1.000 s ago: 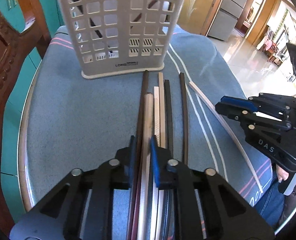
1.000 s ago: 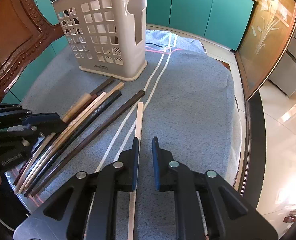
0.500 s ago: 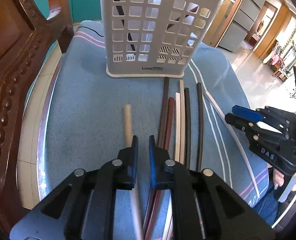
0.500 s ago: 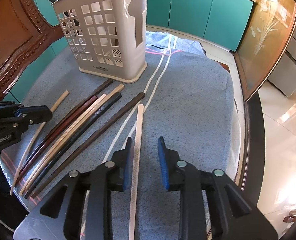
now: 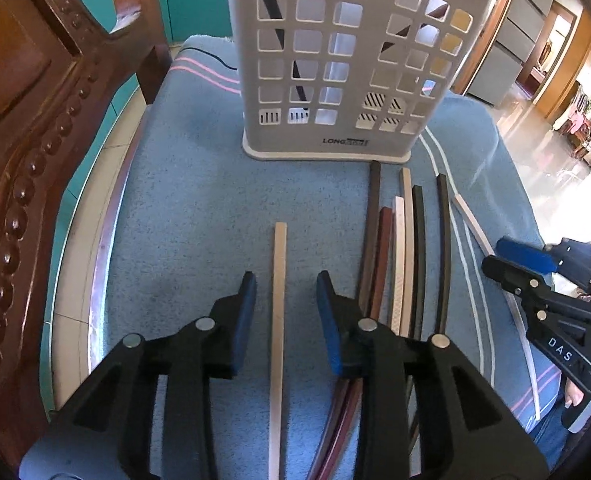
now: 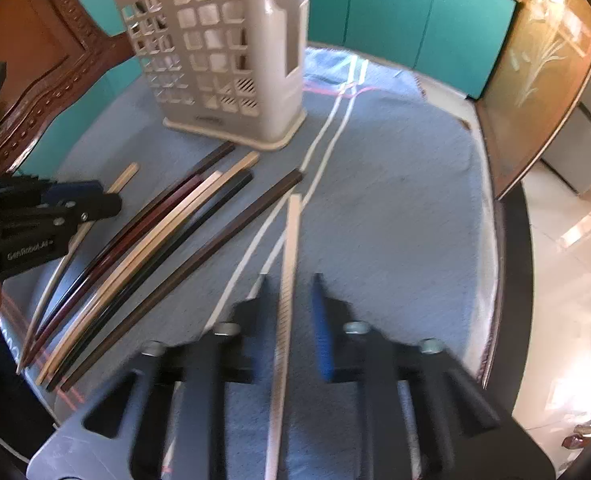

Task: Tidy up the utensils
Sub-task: 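Grasp a light wooden chopstick with the left tool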

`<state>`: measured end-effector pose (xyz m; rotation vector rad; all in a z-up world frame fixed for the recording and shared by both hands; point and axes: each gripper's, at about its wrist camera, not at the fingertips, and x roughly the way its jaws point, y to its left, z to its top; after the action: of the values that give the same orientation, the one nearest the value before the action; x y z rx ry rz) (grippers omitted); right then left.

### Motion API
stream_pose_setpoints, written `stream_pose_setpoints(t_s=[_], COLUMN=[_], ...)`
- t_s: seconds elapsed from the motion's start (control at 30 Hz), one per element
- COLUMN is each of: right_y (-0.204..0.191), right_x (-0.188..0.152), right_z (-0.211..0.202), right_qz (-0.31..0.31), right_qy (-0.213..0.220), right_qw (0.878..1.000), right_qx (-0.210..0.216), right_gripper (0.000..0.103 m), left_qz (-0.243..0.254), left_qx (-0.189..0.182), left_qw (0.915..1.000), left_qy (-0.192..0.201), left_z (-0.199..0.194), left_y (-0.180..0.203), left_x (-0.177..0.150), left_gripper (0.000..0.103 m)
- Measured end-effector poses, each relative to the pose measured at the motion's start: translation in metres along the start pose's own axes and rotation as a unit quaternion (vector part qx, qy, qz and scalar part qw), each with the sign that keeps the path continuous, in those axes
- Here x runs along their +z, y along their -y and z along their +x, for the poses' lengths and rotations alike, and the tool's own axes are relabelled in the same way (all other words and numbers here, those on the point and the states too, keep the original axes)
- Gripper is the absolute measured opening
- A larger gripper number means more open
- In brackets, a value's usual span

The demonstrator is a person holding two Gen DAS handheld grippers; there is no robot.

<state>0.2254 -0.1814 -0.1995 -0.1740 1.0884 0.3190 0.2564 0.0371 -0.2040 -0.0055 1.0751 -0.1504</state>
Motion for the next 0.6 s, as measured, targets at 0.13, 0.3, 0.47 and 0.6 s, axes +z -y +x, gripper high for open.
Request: stream_pose_setpoints(t_s=[0.13,0.3,0.47,0.6], right_y=[-0.004,-0.006,0.006,0.008], right_x=[-0.003,-0.001,-0.002,0.0], right_z=[-0.004,-0.016,-0.011,-0.011], right_qz=[-0.009,-0.019,-0.005,-0.003], right_qy=[-0.005,0.006,-0.004,0.006], right_qw=[1.0,0.999,1.0,1.0], right_qx=[0.028,0.043,-0.006,-0.008], right_gripper=[0.006,0.006,0.013,0.025], left_qz=[0.0,-0.002,-0.003,-0.004], left_qx=[0.003,0.004,0.006,0.007], left_qw=[1.0,1.0,0.9999,0.9999], left_qy=[0.003,0.006,0.007,0.009], left_z=[0.0,-0.004,-0.011,-0.011], left_y=[0.003,0.003,-0.001,0.001], left_x=[0.001,-0.001,-0.003,-0.001], left_gripper=[0.036,0.039,0.042,0.043])
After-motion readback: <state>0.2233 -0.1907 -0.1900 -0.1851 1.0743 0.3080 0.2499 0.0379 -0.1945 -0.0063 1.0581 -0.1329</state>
